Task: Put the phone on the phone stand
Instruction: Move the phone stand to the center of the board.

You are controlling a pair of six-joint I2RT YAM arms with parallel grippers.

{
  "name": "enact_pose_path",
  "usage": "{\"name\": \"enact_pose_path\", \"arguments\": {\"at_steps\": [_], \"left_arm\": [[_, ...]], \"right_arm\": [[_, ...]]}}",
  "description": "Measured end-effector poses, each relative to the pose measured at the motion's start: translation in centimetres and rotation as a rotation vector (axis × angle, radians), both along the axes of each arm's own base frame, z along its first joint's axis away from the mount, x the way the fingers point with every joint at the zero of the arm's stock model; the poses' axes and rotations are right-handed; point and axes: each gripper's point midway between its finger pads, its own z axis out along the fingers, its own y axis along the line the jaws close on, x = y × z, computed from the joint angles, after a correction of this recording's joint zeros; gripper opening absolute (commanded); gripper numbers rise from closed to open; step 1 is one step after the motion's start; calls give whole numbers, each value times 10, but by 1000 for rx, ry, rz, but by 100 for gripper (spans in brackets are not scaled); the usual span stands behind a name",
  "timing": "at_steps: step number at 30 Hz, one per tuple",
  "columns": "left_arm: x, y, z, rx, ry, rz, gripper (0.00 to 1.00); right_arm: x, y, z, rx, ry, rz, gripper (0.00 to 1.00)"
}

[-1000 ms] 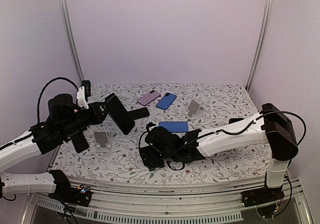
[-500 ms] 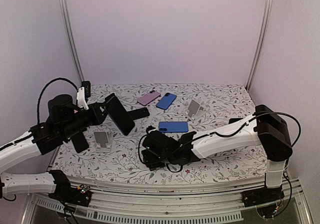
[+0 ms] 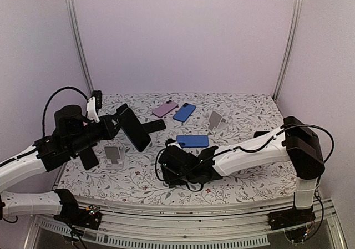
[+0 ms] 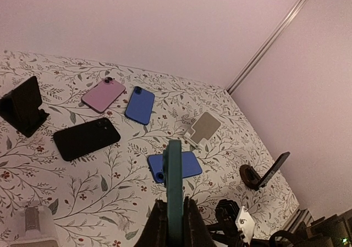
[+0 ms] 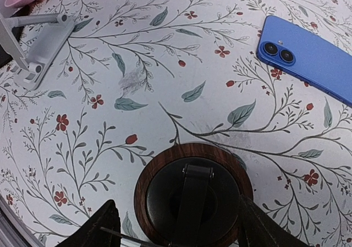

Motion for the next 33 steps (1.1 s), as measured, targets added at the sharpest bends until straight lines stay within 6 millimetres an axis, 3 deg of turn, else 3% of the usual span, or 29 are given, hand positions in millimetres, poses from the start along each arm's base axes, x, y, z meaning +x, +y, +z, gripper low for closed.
{"name": "enact_pose_path", "arguments": {"at_steps": [11, 24, 33], "left_arm": [[2, -5, -4, 3, 9, -16, 0], [4, -16, -12, 8, 30, -56, 0], [5, -30, -21, 17, 43, -114, 0]], "right_arm": [[7, -42, 1, -43, -6, -109, 70], [37, -121, -3, -26, 19, -352, 71], [56, -160, -3, -28, 17, -462, 72]]}}
